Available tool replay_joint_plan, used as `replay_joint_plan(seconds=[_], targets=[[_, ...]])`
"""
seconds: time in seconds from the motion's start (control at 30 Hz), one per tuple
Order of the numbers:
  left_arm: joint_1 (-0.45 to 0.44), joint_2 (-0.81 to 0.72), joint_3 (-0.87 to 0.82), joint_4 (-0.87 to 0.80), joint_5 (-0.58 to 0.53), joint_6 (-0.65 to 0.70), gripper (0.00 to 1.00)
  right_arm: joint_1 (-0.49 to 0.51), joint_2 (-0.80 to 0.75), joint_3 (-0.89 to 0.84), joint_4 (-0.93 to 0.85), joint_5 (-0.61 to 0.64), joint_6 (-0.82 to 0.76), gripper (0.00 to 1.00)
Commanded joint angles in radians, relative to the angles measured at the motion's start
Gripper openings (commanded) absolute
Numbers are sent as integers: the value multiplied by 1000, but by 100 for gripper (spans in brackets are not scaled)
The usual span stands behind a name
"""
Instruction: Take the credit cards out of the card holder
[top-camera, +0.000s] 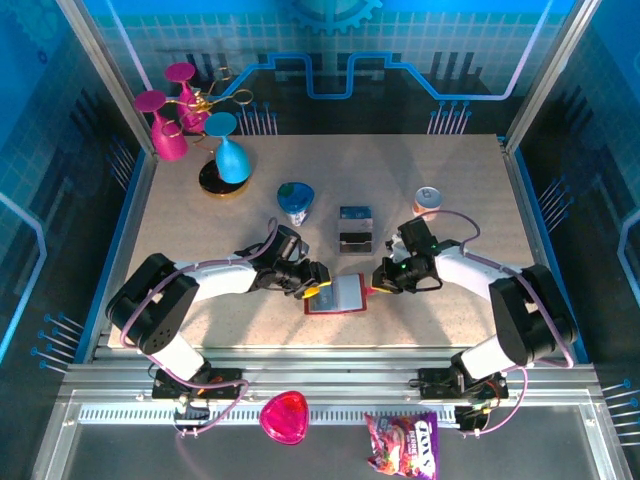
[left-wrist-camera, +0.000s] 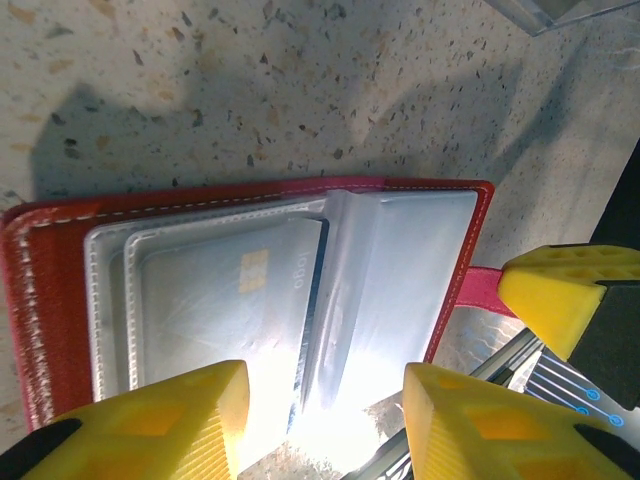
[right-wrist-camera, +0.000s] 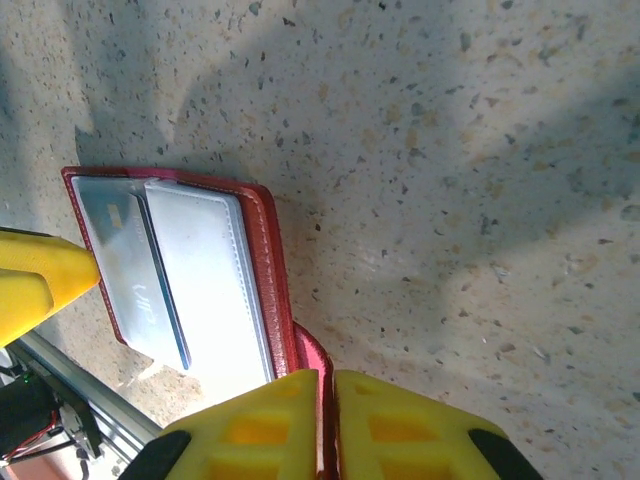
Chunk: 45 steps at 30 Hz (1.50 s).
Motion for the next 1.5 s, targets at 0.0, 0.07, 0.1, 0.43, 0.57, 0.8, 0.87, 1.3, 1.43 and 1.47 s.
replay_joint_plan(seconds=[0.0,0.07,0.1,0.43,0.57,0.8,0.87,1.3,1.43,1.47], targets=[[10,-5,2,-10,3,32,45,13,-28,-13,-43,24,-3,13],[10,-4,3,-12,5,33,45,14,-32,-8,-60,40,-5,19],[10,-5,2,-12,5,35,45,13,-35,-2,-73,49,-7,23],[25,-34,-16,-19,-3,40,44,55,-78,102,-157,95,-1,28],[26,-40,-27,-18,-3,39,41,103,-71,153,-179,109,9,28],[25,-46,-49,2,5,26,33,200,8,266,-168,98,34,28],[25,-49,-58,12,8,20,31,223,37,274,-137,75,50,28],[22,-62,-116,35,7,6,21,320,253,293,27,0,124,26],[22,-59,-124,42,7,4,21,325,285,295,37,-2,123,27],[22,-58,-125,42,6,5,21,325,292,296,37,-1,123,27]])
